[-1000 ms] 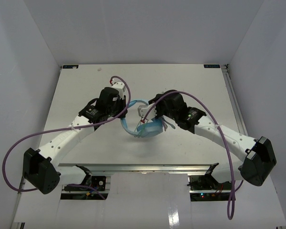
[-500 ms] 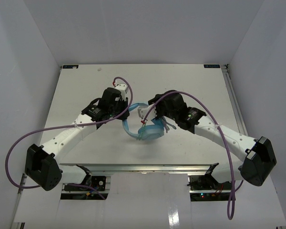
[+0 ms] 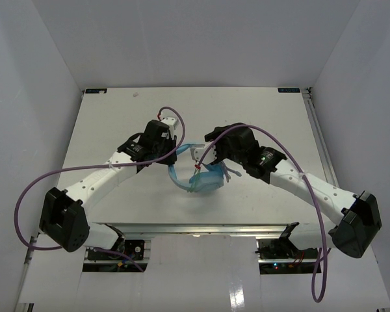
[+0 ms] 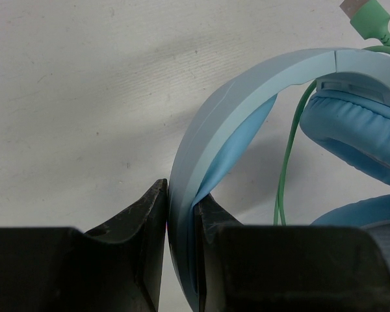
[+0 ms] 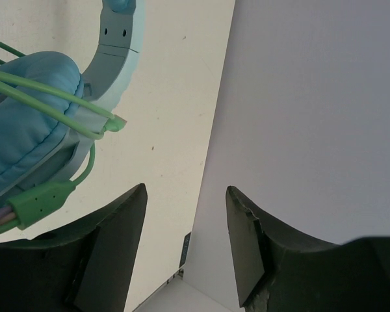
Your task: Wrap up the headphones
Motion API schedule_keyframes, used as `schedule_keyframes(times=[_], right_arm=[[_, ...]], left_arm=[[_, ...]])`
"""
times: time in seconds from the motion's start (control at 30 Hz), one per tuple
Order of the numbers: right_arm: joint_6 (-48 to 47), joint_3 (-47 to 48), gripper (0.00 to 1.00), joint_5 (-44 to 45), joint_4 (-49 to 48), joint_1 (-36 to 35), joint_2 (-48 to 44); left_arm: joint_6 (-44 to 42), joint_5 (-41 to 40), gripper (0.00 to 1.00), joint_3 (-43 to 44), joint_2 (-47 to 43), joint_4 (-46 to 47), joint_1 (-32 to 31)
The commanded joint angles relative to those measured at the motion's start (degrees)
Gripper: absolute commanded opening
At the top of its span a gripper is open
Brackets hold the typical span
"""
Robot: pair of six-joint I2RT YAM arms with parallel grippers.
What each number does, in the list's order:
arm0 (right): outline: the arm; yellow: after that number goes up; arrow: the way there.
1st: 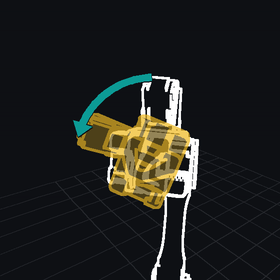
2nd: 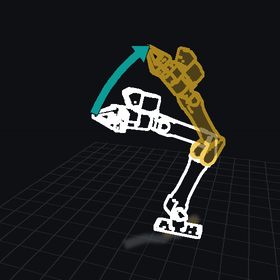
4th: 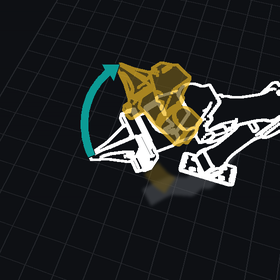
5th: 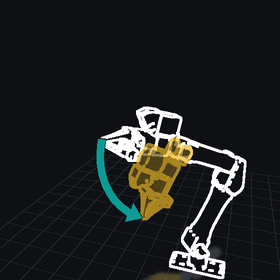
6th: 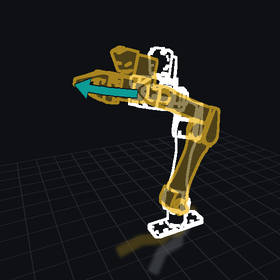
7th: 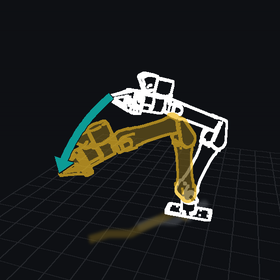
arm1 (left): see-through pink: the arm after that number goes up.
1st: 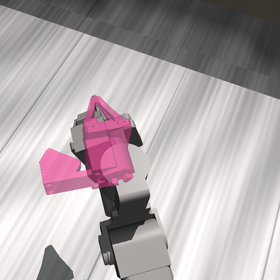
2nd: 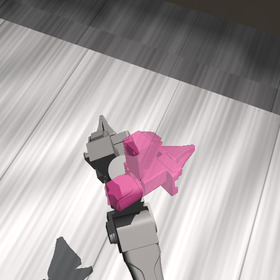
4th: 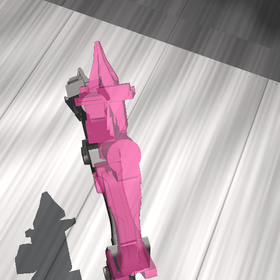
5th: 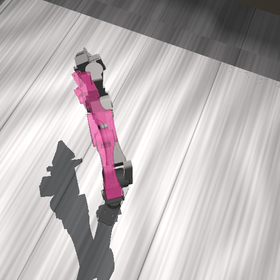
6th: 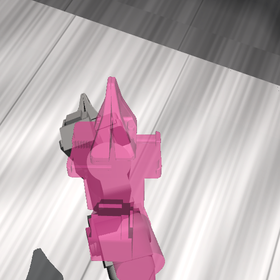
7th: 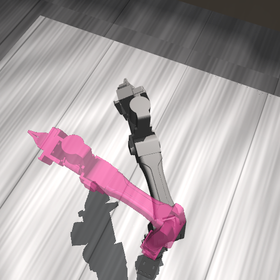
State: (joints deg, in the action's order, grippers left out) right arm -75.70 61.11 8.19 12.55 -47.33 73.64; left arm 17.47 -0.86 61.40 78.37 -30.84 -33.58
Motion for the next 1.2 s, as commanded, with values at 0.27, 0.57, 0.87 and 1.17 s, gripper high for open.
schedule_keyframes(times=[0.27, 0.57, 0.87, 1.17], right_arm=[[3.17, 6.90, 0.66, -2.38, 4.69, 3.75, -4.18], [14.73, 8.05, 0.76, -11.92, 4.50, 13.10, -7.56], [25.89, 1.20, 0.78, -21.29, 2.91, 21.45, -12.72], [31.70, -7.05, 0.78, -23.57, 2.04, 23.78, -19.14]], left_arm=[[1.64, 1.79, 0.00, 7.10, 2.76, 3.21, 2.44], [0.63, 2.80, 0.00, 11.57, 10.00, 8.36, 7.49], [-0.21, 3.01, 0.00, 15.50, 17.68, 14.88, 9.64], [-0.07, 5.01, 0.00, 15.67, 22.84, 20.14, 12.13]])
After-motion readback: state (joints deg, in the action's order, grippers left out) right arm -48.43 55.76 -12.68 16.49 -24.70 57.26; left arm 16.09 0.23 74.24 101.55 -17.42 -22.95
